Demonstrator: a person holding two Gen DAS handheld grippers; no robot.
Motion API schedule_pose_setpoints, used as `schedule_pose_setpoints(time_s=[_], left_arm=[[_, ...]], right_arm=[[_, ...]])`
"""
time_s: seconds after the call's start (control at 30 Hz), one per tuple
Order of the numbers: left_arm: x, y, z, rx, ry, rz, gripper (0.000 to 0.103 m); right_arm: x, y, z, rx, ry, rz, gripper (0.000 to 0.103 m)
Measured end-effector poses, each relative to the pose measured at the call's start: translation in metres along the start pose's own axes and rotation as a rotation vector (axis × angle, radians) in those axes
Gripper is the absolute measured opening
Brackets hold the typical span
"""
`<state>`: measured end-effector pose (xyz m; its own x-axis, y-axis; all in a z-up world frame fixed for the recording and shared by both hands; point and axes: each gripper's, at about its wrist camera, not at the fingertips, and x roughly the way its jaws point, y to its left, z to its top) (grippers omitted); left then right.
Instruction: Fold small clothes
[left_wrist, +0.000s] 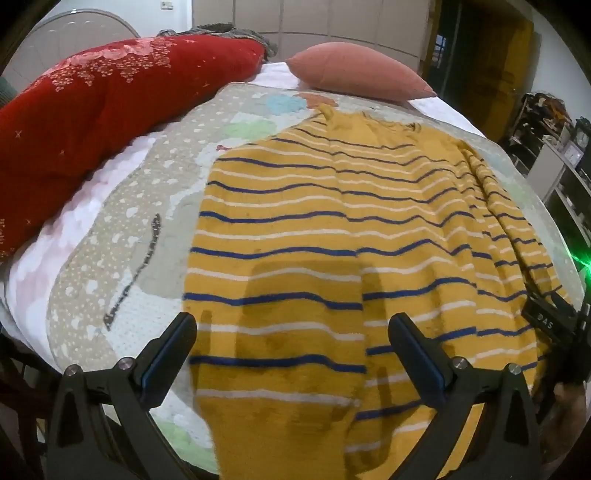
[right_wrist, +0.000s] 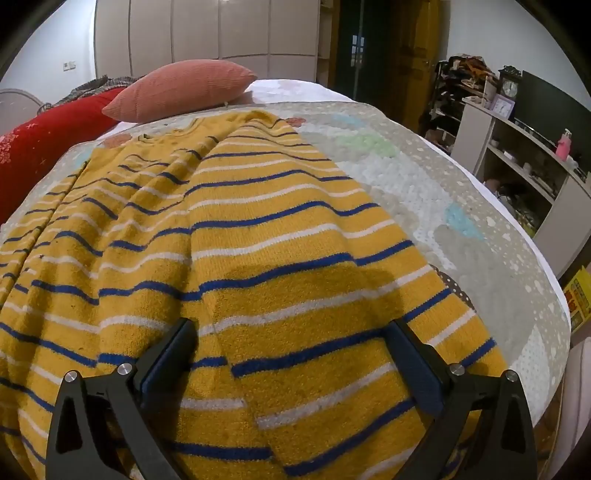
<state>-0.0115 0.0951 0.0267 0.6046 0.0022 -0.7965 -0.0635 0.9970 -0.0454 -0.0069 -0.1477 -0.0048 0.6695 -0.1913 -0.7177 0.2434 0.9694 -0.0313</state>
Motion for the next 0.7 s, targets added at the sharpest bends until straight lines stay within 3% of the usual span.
schedule_pose_setpoints(time_s=[0.27, 0.47, 0.53, 0.57, 0.63, 0.67, 0.7], left_arm=[[-0.007, 0.032, 0.003, -0.073, -0.004, 0.037, 0.103], [0.012, 0.013, -0.003, 0.005, 0.050, -0.064, 0.103], [0.021, 0.004, -0.005, 0.060, 0.062, -0.030, 0.099], [0.025, 0.000, -0.005, 0.092, 0.061, 0.008, 0.092], [0.020, 0.001, -0.002, 0.107, 0.034, 0.014, 0.044], [0.017, 0.007, 0.002, 0.094, 0.024, 0.031, 0.031], [0.015, 0.013, 0.007, 0.078, 0.013, 0.050, 0.009]], right_arm=[[0.001, 0.001, 0.000, -0.012, -0.008, -0.014, 0.103], [0.002, 0.003, -0.002, -0.020, 0.011, -0.009, 0.103], [0.002, 0.003, -0.002, -0.024, 0.014, -0.016, 0.103], [0.002, 0.003, -0.002, -0.025, 0.015, -0.017, 0.103], [0.001, 0.003, -0.002, -0.030, 0.015, -0.019, 0.103], [0.001, 0.003, -0.003, -0.034, 0.015, -0.020, 0.103], [0.001, 0.003, -0.002, -0.035, 0.016, -0.020, 0.103]])
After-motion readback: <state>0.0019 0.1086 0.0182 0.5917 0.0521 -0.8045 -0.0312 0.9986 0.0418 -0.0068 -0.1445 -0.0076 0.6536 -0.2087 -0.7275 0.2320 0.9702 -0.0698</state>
